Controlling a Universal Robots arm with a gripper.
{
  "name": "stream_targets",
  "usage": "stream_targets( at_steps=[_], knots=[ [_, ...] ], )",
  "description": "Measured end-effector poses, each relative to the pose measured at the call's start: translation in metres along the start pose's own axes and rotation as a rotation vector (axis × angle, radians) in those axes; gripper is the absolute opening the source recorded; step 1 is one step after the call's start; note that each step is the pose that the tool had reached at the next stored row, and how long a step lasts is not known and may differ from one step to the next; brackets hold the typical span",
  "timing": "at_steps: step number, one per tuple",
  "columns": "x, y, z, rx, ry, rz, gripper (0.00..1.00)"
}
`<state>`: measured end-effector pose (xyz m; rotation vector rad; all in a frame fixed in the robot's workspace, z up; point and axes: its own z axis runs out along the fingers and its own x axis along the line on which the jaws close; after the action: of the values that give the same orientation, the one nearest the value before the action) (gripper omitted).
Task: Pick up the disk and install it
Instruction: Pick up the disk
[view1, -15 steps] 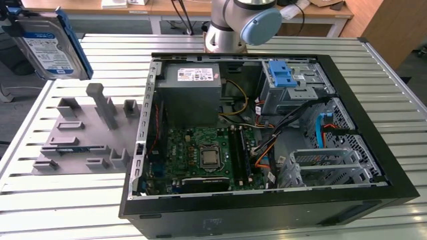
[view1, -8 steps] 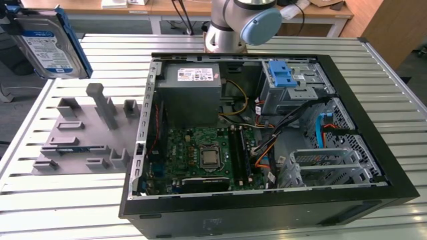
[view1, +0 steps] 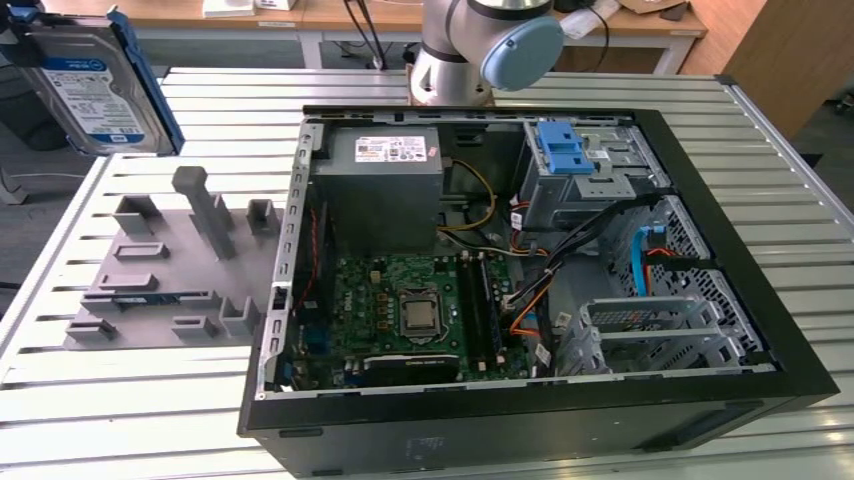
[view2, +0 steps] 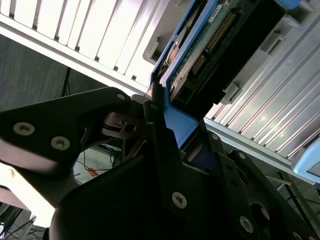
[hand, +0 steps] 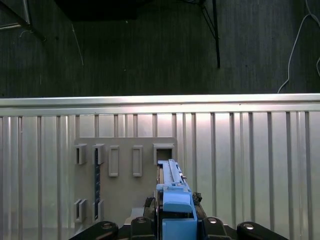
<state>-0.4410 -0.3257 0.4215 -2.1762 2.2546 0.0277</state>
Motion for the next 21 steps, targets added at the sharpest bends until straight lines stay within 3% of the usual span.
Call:
stream_targets(
  at_steps=[21],
  knots=[
    [-0.0002, 0.0001, -0.0109, 0.0, 0.0, 0.0, 0.37]
  ],
)
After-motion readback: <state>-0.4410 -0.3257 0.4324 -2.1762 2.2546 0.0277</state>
